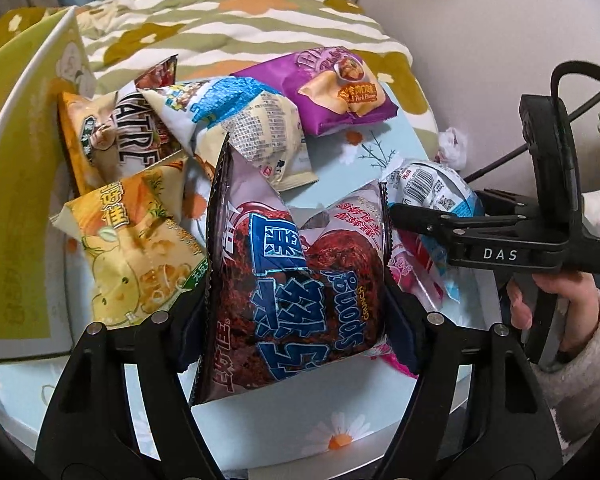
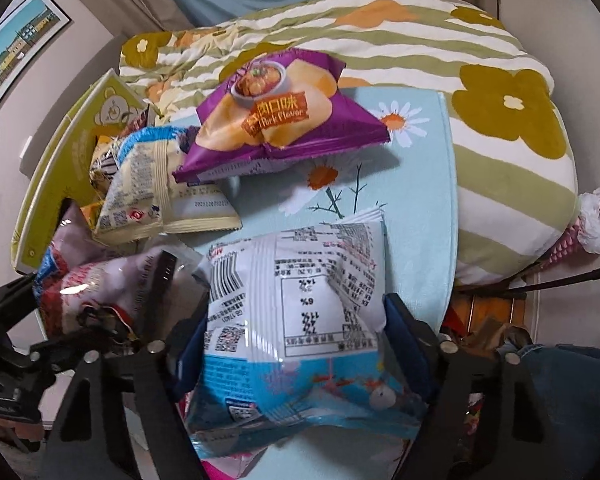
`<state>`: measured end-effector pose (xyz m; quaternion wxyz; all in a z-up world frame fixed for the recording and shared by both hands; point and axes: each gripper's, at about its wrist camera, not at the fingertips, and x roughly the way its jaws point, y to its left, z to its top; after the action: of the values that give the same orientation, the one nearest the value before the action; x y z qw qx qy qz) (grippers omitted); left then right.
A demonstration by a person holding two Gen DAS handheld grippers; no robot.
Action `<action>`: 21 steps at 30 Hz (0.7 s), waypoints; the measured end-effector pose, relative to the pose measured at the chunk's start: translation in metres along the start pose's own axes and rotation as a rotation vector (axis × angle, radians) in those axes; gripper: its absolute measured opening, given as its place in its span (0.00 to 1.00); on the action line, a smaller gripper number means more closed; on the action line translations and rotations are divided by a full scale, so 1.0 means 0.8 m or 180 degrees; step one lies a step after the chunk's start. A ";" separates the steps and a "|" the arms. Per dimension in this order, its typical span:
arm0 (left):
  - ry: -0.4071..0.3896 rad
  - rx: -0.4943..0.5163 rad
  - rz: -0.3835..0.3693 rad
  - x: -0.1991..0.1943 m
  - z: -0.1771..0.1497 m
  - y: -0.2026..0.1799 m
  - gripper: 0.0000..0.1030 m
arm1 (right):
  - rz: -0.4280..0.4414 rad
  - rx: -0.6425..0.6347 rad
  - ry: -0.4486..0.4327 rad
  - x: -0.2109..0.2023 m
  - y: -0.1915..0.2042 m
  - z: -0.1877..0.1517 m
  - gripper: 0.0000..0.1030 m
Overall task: Organize snacks
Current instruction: 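Grasp the dark chocolate-cookie bag with the left tool while the right tool grasps the blue-white bag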
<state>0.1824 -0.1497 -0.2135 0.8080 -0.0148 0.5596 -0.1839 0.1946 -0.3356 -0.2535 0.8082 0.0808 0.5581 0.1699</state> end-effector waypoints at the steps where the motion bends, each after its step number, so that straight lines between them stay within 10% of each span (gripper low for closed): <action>1: -0.0009 -0.0007 -0.0001 -0.001 0.000 0.001 0.72 | -0.0008 -0.0015 -0.0006 -0.001 0.001 -0.001 0.70; 21: -0.0479 0.0030 -0.0071 -0.103 0.014 0.008 0.71 | -0.0060 -0.0054 -0.0500 -0.099 0.045 0.019 0.62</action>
<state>0.1694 -0.1202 -0.1368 0.8457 -0.0309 0.4963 -0.1938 0.1765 -0.3299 -0.1671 0.8517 0.0818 0.4922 0.1601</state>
